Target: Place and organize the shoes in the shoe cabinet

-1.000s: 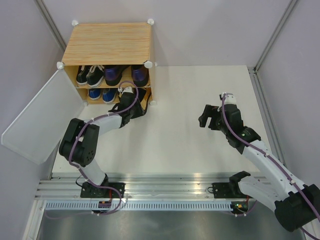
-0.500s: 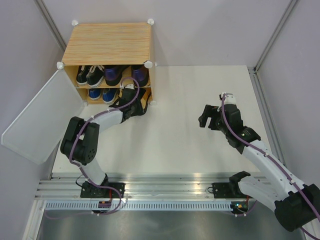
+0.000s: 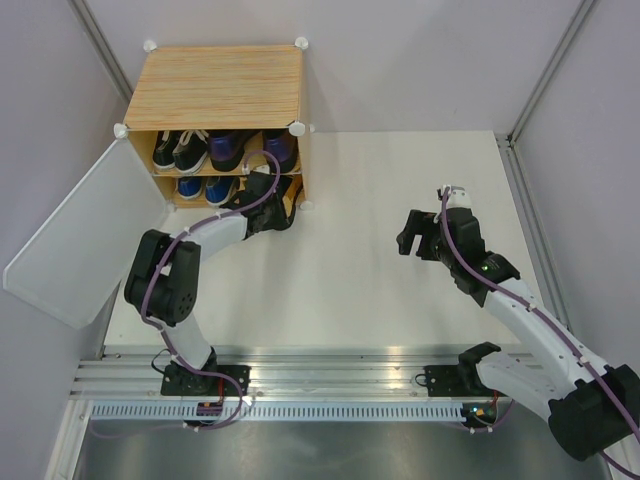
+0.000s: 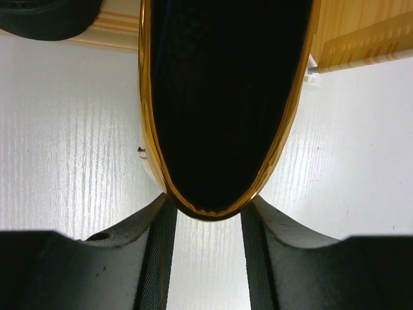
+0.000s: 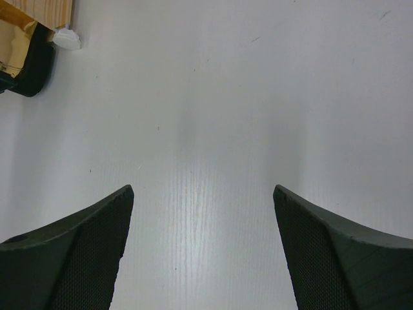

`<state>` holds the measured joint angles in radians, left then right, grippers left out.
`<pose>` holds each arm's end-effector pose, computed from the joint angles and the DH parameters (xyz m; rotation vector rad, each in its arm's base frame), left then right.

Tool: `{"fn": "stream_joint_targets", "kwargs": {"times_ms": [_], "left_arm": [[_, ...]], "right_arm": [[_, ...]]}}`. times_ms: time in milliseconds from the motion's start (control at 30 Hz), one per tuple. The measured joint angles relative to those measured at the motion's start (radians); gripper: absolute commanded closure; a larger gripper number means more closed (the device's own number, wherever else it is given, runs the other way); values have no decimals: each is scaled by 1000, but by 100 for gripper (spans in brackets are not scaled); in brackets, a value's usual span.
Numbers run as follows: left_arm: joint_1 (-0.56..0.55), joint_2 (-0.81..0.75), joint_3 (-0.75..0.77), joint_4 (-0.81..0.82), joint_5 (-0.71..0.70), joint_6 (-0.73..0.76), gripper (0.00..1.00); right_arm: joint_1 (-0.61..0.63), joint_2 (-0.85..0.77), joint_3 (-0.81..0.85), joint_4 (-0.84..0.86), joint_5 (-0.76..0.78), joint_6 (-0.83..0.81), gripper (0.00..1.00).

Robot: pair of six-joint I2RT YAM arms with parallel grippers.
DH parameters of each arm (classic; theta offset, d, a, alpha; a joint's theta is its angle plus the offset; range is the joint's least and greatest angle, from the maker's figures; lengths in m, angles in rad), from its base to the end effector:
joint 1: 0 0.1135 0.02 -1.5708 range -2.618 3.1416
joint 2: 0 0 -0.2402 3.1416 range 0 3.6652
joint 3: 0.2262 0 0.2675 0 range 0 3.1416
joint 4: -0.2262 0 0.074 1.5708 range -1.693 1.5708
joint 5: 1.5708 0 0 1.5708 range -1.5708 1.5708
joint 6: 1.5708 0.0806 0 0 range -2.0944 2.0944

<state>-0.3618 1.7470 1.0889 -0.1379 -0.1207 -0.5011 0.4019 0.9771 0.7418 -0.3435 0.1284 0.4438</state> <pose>0.3895 -0.1370 0.1280 -0.2238 2.3660 -0.2750 0.2635 0.1008 0.2260 0.1206 2.1620 0.3537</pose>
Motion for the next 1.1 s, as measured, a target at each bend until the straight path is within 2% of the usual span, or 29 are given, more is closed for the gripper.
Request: {"fn": "stream_joint_targets", "kwargs": {"times_ms": [567,867,1033,1100], "left_arm": [[3,6,36,-47,2,0,51],[37,-29,47,-37,31,-2,37],[128,-87,107,72,137,-10,30],[152,-116,115,44,181,-10,26]], "right_arm": [[0,13,0,0,1,-1,8],[0,16,0,0,1,-4,8],[0,11,0,0,0,-4,8],[0,11,0,0,0,-3,8]]}}
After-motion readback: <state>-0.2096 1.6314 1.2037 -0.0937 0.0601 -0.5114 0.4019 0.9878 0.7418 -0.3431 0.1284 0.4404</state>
